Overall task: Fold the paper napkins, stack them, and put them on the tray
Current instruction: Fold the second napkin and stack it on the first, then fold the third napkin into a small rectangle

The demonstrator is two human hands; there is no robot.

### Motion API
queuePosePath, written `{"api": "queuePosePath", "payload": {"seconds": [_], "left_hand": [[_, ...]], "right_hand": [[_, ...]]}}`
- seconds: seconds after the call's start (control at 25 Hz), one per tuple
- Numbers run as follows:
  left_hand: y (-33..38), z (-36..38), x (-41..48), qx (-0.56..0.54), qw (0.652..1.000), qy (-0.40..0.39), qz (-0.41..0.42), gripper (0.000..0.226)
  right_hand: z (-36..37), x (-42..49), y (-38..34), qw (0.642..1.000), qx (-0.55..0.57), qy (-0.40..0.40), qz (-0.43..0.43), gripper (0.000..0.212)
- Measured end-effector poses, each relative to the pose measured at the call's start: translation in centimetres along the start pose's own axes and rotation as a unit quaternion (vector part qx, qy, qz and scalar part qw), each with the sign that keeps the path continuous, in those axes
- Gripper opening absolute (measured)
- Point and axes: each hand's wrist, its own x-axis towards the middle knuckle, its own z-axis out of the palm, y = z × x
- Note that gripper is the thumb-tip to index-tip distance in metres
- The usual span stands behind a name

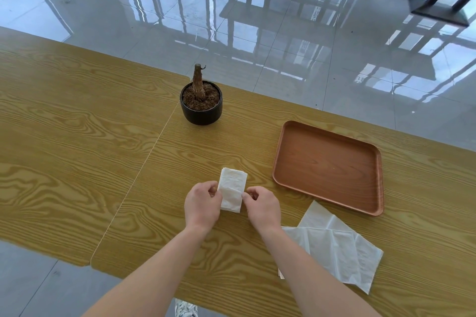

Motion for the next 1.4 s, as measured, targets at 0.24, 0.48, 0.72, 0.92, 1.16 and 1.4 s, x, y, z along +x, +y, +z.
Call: {"api": "queuePosePath", "payload": {"seconds": [0.24,0.48,0.72,0.92,1.16,1.4], "left_hand": [[0.2,-0.4,0.3,-0.014,1.000,-0.014,-0.004,0.013],[0.1,-0.1,0.4,-0.012,0.999,-0.031,0.006,0.029],[-0.2,-0.8,-0.8,0.001,1.000,-0.006,0.020,0.030],[-0.2,0.3,-5.9,0.031,0.991,-0.025,0.128,0.031],[1.8,5.6,-11.7,0.099,0.971,-0.124,0.177,0.047],[5.9,9.6,-10.1,0.244,0.937,-0.135,0.210,0.051]], "right_hand": [[0.3,0.3,-0.8,0.999,-0.020,-0.005,-0.037,0.016],[-0.2,0.5,-0.4,0.997,-0.028,-0.051,-0.052,0.023],[-3.0,-1.5,2.0,0.998,0.059,0.000,-0.029,0.024],[-9.9,-5.0,8.7,0.994,0.064,0.083,-0.022,0.017],[-17.1,-9.4,17.8,0.981,-0.015,0.178,0.081,0.015],[-16.9,-9.4,18.6,0.982,-0.081,0.159,0.067,0.021]]}}
